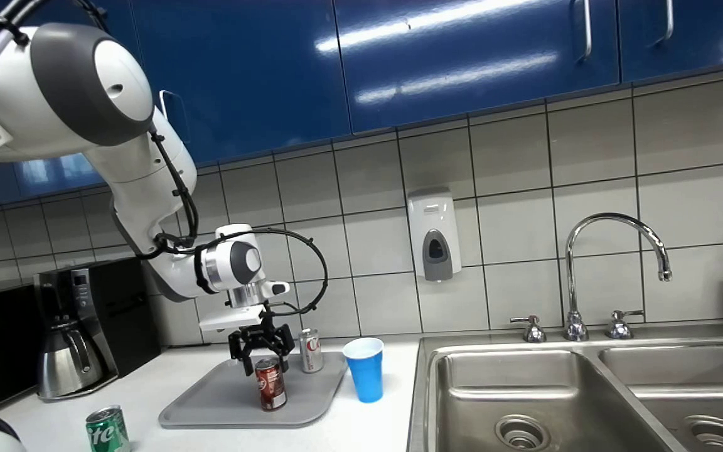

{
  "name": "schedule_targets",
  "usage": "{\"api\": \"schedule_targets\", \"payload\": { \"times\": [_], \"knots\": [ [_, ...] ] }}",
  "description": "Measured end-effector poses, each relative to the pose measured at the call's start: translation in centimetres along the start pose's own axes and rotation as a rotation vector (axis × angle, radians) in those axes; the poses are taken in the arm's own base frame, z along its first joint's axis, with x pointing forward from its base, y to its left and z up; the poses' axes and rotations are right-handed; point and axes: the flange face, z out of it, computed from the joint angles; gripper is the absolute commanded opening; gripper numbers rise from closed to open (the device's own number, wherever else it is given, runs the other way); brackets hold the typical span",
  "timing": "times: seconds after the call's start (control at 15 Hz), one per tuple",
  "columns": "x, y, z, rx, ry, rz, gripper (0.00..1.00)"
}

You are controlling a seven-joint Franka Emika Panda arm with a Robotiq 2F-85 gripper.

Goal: Put the cans on the tray

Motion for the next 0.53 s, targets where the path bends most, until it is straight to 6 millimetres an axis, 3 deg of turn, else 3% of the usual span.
{"api": "schedule_targets", "payload": {
  "times": [0.53],
  "knots": [
    [-1.8, 0.5, -3.5, -0.001, 0.021, 0.003, 1.00]
  ]
}}
